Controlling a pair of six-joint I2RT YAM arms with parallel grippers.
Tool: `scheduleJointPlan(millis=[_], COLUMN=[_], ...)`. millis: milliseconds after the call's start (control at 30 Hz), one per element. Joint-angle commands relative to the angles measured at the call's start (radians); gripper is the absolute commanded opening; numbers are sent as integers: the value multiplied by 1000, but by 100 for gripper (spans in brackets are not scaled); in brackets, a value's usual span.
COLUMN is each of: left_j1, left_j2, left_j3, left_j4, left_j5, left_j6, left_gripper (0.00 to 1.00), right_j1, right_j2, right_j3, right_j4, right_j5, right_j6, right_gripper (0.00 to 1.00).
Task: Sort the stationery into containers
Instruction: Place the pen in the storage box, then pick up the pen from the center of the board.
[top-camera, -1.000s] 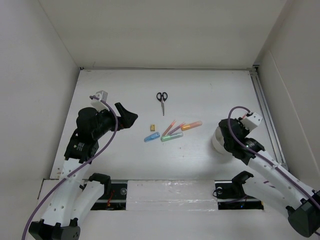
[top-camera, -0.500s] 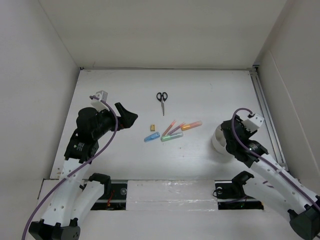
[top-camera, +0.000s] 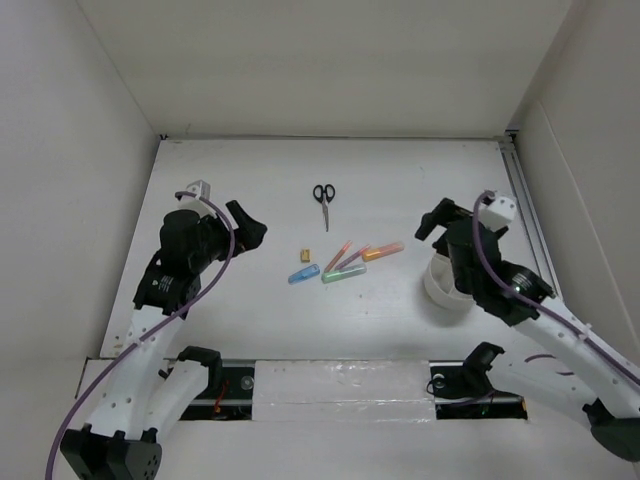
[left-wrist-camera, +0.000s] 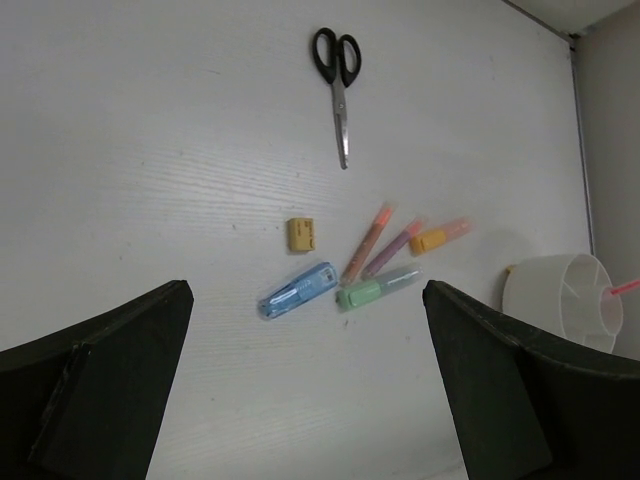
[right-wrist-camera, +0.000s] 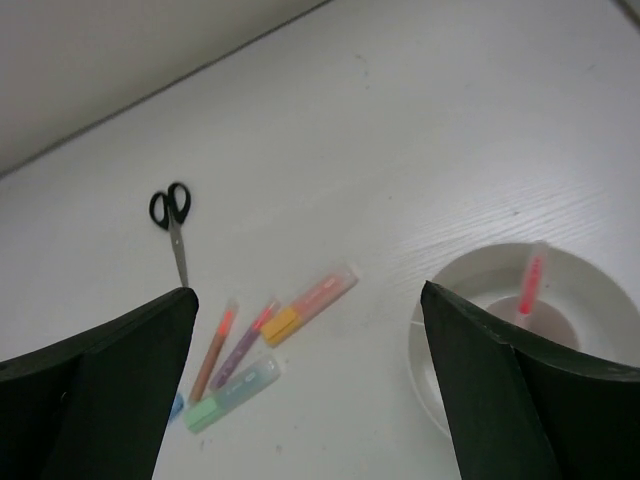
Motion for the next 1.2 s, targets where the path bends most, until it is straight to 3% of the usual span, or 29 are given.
scheduleJointPlan(millis=[0, 167, 267, 367, 467, 667, 1033, 1167], left_j1=[27, 27, 27, 27, 27, 27, 27, 27], left_j2=[7, 7, 7, -3, -3, -12, -39, -52], left_j3=[23, 32, 23, 23, 14, 14, 14, 4], left_j4=[-15, -25, -25, -25, -25, -25, -16, -16], left_j5=[-84, -113, -124, -124, -112, -112, -92, -92], left_j6=[-24, -24, -33, -33, -33, -33, -33, -33], left_gripper=[100, 100, 100, 100, 100, 100, 100, 100], right_j1=[72, 158, 149, 126, 126, 126, 137, 137], right_j2=[167, 376, 451, 575, 740, 987, 1070, 1125], right_j3=[62, 205, 205, 246, 357, 523, 598, 598], right_j4=[3, 32, 220, 290, 229, 151, -33, -4], right_j5=[-55, 37, -70, -148, -159, -222, -174, -204], right_j6=[-33, -8, -82, -65, 42, 153, 419, 439], right_gripper=[100, 100, 100, 97, 96, 74, 71, 69])
